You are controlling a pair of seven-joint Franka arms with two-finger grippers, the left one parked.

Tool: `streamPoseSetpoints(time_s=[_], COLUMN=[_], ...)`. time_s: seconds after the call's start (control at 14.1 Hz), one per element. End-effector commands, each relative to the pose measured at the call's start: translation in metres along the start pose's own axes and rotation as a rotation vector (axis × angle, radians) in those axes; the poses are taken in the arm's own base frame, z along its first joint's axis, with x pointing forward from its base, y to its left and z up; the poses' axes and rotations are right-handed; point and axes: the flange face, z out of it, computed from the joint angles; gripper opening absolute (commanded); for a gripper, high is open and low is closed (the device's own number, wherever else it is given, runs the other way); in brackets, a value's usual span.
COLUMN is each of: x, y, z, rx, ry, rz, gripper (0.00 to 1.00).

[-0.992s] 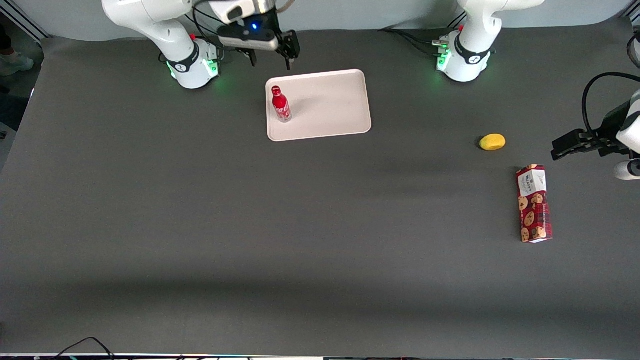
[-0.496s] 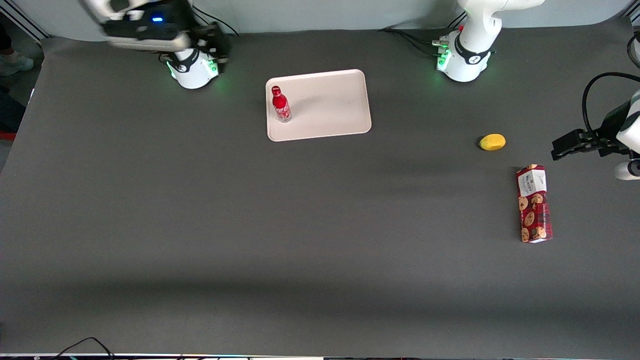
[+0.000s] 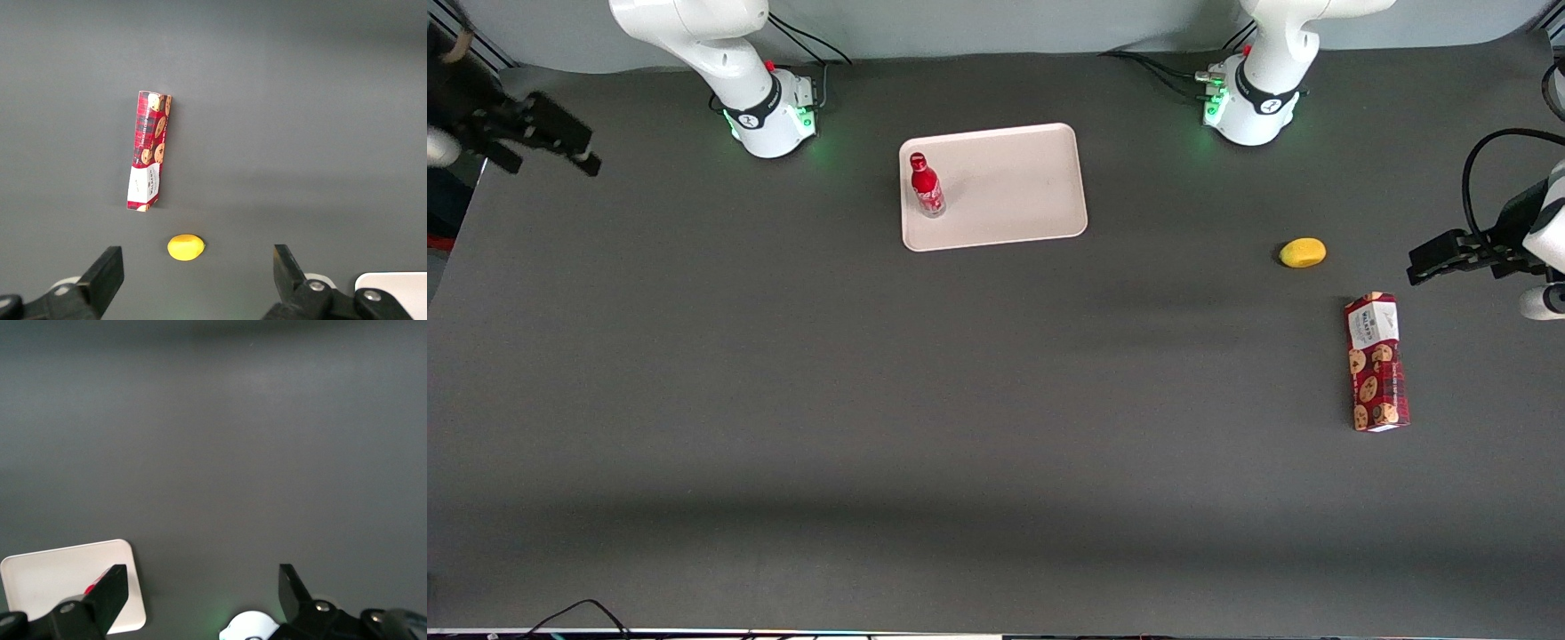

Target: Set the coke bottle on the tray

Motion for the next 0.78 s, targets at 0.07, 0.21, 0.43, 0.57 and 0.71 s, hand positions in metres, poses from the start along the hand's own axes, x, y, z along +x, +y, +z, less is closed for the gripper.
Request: streamPoseSetpoints(time_s=[0.07, 0.21, 0.43, 0.57, 0.71], x=[0.006, 0.018, 0.041, 0.052, 0.054], y=[0.006, 0.001, 0.000, 0.018, 0.020], z=[0.026, 0.024, 0.030, 0.043, 0.046], rx=[-0.008, 0.002, -0.010, -0.010, -0.011], ry=[0.006, 0.016, 0.010, -0.014, -0.019], rz=[-0.040, -0.033, -0.029, 0.004, 0.008], gripper=[1.00, 1.00, 1.00, 1.00, 1.00])
